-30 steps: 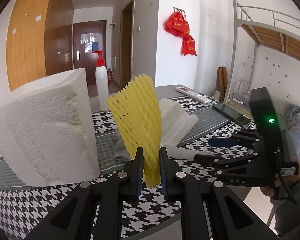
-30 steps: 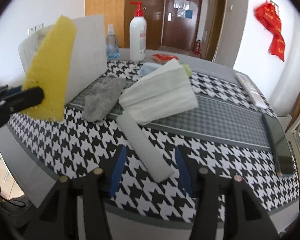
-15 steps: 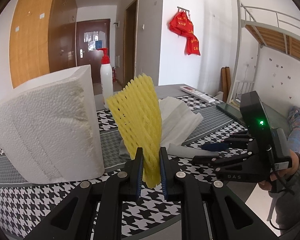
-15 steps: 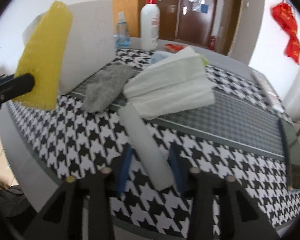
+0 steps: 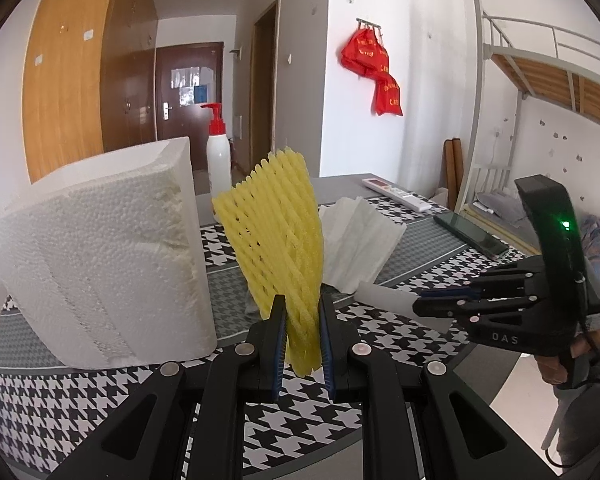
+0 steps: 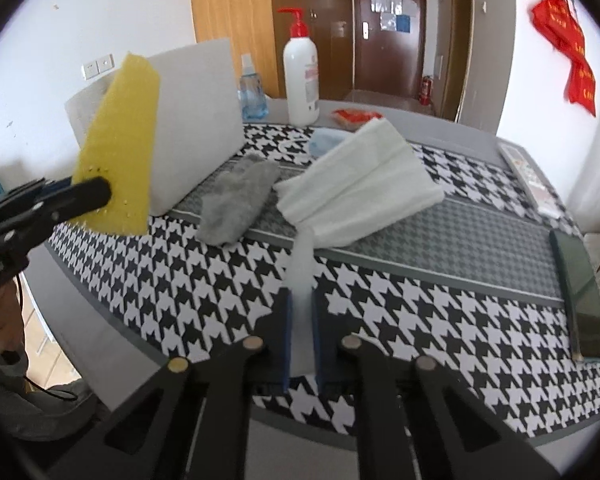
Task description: Organize soft objects
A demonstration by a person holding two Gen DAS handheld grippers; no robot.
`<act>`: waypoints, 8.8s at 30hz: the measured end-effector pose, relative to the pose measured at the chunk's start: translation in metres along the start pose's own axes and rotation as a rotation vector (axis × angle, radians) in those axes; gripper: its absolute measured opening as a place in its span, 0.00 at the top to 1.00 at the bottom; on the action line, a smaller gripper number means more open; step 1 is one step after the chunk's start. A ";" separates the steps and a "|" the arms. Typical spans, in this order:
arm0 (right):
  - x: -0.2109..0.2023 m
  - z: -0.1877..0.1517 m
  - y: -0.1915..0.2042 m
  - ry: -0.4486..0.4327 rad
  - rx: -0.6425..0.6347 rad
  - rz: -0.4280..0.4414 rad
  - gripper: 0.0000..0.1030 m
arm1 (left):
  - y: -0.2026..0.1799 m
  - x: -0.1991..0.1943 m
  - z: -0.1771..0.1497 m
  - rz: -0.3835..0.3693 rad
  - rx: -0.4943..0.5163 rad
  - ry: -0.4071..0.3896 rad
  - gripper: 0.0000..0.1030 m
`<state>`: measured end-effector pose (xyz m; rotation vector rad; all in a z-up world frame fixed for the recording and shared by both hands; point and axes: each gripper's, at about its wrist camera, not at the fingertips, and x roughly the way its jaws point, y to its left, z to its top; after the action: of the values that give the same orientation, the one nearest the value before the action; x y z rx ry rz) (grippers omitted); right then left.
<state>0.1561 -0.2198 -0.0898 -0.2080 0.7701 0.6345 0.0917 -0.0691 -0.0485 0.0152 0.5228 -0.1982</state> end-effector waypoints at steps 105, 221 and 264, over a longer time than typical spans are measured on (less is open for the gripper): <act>-0.058 0.122 0.093 -0.381 0.049 0.067 0.90 | 0.127 -0.025 0.093 0.258 -0.086 -0.093 0.07; -0.047 0.116 0.131 -0.361 0.005 0.045 0.05 | 0.112 -0.107 0.037 0.302 -0.135 -0.160 0.01; -0.049 0.036 0.057 -0.363 0.149 -0.108 0.05 | 0.044 -0.043 0.013 0.113 -0.085 -0.119 0.01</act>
<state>0.1160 -0.1830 -0.0268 0.0041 0.4501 0.4915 0.0700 -0.0189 -0.0178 -0.0495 0.4102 -0.0659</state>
